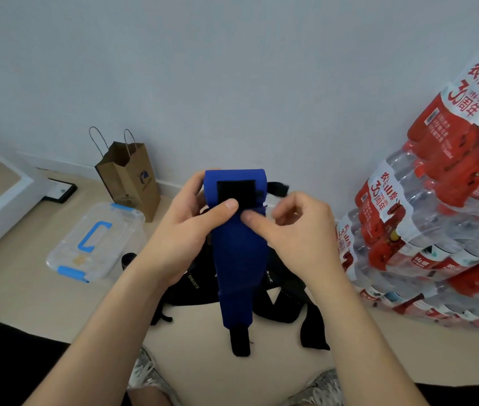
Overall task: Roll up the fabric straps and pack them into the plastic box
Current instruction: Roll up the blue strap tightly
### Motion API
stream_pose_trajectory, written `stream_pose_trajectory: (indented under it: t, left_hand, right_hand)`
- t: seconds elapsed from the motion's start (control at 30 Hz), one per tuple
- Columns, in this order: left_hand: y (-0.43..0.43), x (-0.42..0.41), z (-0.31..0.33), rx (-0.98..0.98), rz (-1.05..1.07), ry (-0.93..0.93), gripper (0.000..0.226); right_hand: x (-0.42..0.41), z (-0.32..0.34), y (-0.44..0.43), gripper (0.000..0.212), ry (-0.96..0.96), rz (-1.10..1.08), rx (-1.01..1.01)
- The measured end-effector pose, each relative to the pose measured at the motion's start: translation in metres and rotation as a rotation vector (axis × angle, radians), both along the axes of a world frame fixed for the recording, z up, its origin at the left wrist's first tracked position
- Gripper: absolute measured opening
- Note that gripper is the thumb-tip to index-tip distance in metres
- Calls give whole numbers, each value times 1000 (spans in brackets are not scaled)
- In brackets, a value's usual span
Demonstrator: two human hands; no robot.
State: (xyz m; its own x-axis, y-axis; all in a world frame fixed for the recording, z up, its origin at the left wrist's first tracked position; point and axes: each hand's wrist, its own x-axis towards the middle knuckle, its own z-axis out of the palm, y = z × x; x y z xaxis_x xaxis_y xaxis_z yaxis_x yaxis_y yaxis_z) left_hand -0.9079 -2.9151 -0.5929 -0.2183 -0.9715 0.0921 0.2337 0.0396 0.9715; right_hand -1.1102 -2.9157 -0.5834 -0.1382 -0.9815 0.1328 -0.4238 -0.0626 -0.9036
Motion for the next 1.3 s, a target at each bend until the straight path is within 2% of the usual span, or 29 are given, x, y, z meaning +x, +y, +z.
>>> stream_pose_trajectory:
  t: [0.07,0.13,0.2,0.27,0.37,0.5,0.67,0.73,0.83,0.93,1.0,1.13,1.2,1.3]
  left_hand:
    - [1,-1,-2,-7,-38,-29,40]
    - [2,-3,-3,-18,-72,-55,44]
    - [3,-3,-3,-28,-93,-70,47]
    - [3,-3,-2,-32,-103,-93,49]
    - [2,-4,-3,-48,-93,-162,51]
    - [2,-9,-4,-48,-82,-208,52]
    - [1,-14,-1,99,-31,-58,46]
    - [2,-17,-1,96,-52,-67,37]
    - [1,-19,3,93,-59,-151,38]
    - [2,-18,6,-19,-25,-181,34]
    - [3,-19,4,-68,-4,-167,40]
    - [4,-18,3,-103,-51,-175,48]
    - [5,-17,4,-123,-73,-196,49]
    - [4,-15,4,-82,-83,-165,49]
  right_hand:
    - [1,-1,-2,47,-149,-34,109]
    - [-1,0,-3,60,-338,68,200]
    - [-9,2,-3,69,-400,181,204]
    - [-19,6,-4,64,-420,328,182]
    - [-25,13,-4,39,-394,490,185]
    - [-24,10,-5,35,-245,377,147]
    - [-21,6,-6,42,-202,373,1]
    - [-21,7,-6,49,-206,376,-51]
    - [-17,3,-4,55,-201,363,-96]
    - [-16,2,-3,51,-272,386,-109]
    - [-20,5,-5,44,-317,407,-116]
    - [-32,6,-8,46,-223,404,-2]
    - [-32,3,-7,41,-245,455,48]
    - [-30,3,-5,45,-295,454,12]
